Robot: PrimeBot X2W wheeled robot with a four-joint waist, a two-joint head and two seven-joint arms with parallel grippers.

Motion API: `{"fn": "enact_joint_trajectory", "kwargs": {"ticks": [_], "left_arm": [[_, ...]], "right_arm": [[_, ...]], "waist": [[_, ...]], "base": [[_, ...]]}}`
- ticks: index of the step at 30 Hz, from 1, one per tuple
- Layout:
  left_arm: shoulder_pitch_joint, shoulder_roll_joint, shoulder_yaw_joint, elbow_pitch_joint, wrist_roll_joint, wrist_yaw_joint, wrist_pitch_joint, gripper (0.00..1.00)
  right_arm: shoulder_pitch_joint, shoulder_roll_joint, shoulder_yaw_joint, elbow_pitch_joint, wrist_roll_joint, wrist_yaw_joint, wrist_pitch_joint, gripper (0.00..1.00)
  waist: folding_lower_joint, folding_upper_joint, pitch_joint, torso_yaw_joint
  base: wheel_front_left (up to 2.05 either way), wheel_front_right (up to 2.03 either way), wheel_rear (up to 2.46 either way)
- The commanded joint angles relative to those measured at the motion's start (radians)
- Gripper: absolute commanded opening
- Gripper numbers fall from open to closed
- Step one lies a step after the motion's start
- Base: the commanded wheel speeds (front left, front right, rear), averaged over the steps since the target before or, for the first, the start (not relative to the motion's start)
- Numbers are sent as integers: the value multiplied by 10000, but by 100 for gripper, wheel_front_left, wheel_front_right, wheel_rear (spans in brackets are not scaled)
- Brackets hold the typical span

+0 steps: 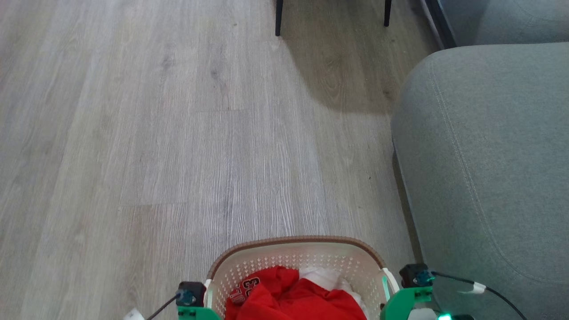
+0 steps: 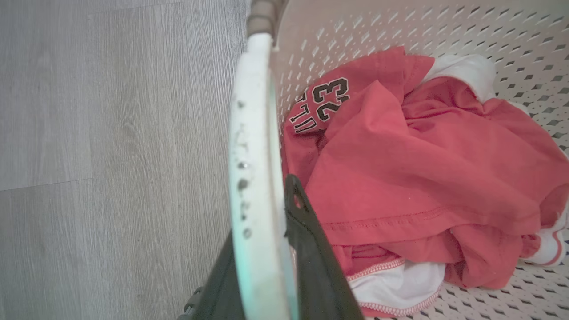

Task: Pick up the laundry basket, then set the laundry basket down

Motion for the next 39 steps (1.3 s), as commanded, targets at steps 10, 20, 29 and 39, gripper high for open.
{"fn": "enact_joint_trajectory", "kwargs": {"ticks": [10, 20, 29, 39], "left_arm": [[-595, 219, -88, 50, -249, 9, -218, 0], [-693, 219, -252, 61, -420, 25, -281, 0], [-1791, 219, -306, 158, -402, 56, -507, 0], [-3746, 226, -168, 342, -197, 110, -795, 0]], "right_arm": [[-556, -72, 415, -47, 301, -13, -242, 0], [-694, -72, 665, 10, 531, -13, -354, 0], [-1879, -72, 825, 126, 494, -13, -664, 0], [-3868, -72, 711, 366, 299, -13, -1022, 0]], "waist": [[0, -1, 34, -28], [0, -1, 189, -50], [0, -1, 1357, -59], [0, -1, 3535, 1]], "base": [[0, 0, 0], [0, 0, 0], [0, 0, 0], [0, 0, 0]]}}
